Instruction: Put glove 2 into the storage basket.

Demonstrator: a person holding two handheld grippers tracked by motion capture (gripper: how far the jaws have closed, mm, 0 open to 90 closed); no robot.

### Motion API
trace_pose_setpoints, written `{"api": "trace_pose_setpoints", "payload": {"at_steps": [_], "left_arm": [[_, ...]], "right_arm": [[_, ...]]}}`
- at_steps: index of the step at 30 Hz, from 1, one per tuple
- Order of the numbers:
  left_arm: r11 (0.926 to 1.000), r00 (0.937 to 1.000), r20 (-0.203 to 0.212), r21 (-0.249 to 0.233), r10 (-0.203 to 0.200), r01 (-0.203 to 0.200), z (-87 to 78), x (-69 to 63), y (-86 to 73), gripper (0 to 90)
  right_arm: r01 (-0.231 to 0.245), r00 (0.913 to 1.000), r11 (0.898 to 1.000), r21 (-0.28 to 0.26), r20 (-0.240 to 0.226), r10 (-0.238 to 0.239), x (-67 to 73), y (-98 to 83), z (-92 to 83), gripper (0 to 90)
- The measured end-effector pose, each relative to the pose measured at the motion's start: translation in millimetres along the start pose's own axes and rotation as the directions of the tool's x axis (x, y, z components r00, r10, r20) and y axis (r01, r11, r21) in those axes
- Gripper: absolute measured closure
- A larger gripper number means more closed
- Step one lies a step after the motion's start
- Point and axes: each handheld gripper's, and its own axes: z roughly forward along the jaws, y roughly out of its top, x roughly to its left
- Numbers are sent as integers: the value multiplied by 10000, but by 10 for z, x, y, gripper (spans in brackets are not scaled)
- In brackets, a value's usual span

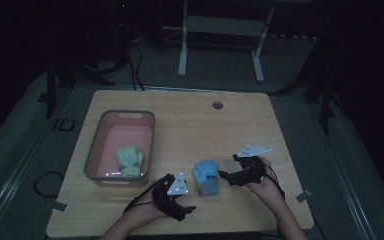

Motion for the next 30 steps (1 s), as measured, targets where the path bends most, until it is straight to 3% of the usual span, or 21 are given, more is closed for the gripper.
{"api": "trace_pose_setpoints", "payload": {"at_steps": [2, 11, 14, 21, 23, 27, 30], "left_arm": [[10000, 10000, 51, -82, -8, 9, 17, -11, 39, 129], [9980, 9982, 137, -266, 584, -580, 53, -41, 244, 129], [9973, 9977, 131, -302, 667, -663, 53, -41, 268, 129], [9916, 9913, 340, -282, 1272, -1263, 177, -84, 500, 147], [9910, 9903, 408, -230, 1329, -1321, 229, -84, 533, 150], [9894, 9881, 519, -103, 1450, -1446, 341, -67, 558, 167], [9876, 9859, 584, -11, 1570, -1572, 409, -56, 550, 231]], "right_arm": [[-187, 9992, 9998, -32, -347, 186, 6, 8, -1, 107], [-351, 9965, 9994, -73, -758, 344, 25, 69, 82, 124], [-296, 9966, 9996, -40, -772, 292, 35, 86, 106, 124], [-48, 9979, 10000, 86, -639, 53, -5, 197, 240, 368], [-104, 9970, 9998, 178, -768, 117, -29, 213, 301, 370], [-142, 9986, 9986, 505, -508, 167, -84, 201, 469, 375], [-387, 9981, 9967, 714, -446, 420, -128, 178, 557, 358]]}}
